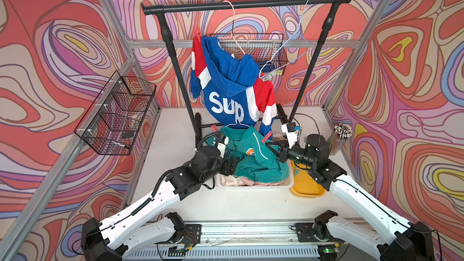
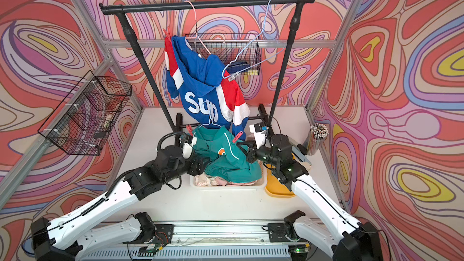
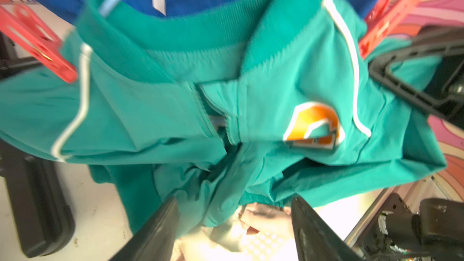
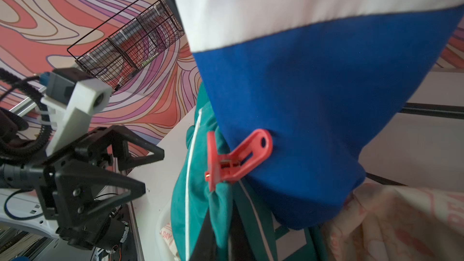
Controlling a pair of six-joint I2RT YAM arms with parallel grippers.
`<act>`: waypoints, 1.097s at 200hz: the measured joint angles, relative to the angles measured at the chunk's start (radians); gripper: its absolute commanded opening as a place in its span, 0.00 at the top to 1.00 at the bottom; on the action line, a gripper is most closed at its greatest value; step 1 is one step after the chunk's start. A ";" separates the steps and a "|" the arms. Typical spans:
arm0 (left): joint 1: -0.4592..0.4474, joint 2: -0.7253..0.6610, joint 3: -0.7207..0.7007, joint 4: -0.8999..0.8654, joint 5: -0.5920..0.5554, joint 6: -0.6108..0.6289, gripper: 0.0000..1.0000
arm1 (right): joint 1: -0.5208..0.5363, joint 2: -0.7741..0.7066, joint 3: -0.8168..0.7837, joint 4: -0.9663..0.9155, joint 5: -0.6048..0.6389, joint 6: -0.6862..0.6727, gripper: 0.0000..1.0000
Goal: Remove the clothespins securing jackets to the hanger
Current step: Adjust the jacket in the basket, then adjust the hanger.
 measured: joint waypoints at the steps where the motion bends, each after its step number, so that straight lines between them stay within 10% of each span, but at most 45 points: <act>1: 0.002 0.002 0.004 -0.001 0.001 0.000 0.26 | 0.001 0.000 0.000 0.000 0.000 0.000 1.00; 92: 0.250 0.319 0.397 -0.002 0.140 0.045 0.41 | 0.054 0.007 0.015 -0.029 0.037 -0.038 1.00; 219: 0.285 0.447 0.449 0.032 0.271 0.047 0.74 | 0.058 0.004 0.019 -0.052 0.038 -0.054 1.00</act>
